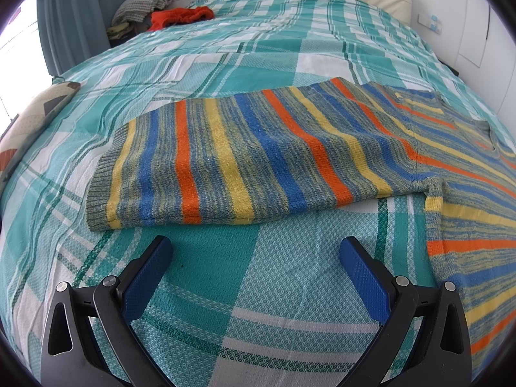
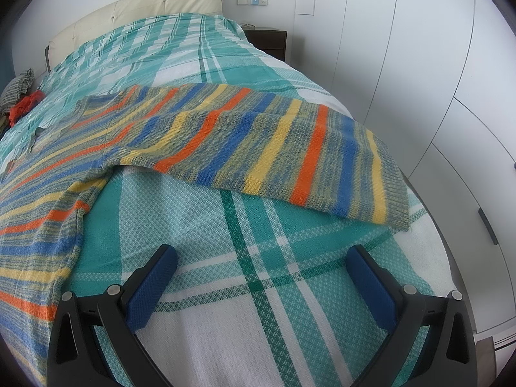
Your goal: Fold small clothes
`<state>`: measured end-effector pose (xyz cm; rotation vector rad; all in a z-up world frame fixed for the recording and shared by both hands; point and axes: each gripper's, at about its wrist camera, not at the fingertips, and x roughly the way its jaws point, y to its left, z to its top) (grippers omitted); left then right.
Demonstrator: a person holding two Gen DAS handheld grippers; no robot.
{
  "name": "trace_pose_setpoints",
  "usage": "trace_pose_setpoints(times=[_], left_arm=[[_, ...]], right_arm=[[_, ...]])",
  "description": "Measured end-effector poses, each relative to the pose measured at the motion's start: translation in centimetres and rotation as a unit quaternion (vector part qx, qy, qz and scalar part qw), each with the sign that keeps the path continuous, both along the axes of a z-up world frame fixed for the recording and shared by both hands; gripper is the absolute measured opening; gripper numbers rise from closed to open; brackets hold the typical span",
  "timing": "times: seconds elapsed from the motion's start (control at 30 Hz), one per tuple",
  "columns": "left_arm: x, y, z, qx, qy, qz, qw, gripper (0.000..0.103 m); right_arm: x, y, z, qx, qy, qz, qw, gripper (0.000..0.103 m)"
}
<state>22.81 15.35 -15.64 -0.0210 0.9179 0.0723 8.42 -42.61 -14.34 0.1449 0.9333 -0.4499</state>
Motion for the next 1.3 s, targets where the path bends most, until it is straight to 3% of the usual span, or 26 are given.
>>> trace_pose_setpoints(times=[1.3], left_arm=[[-0.07,0.06,0.06,0.0,0.0,0.0,1.0,0.103]], right_arm=[[0.13,0.04,-0.05,0.0,0.0,0.0,1.0,0.103]])
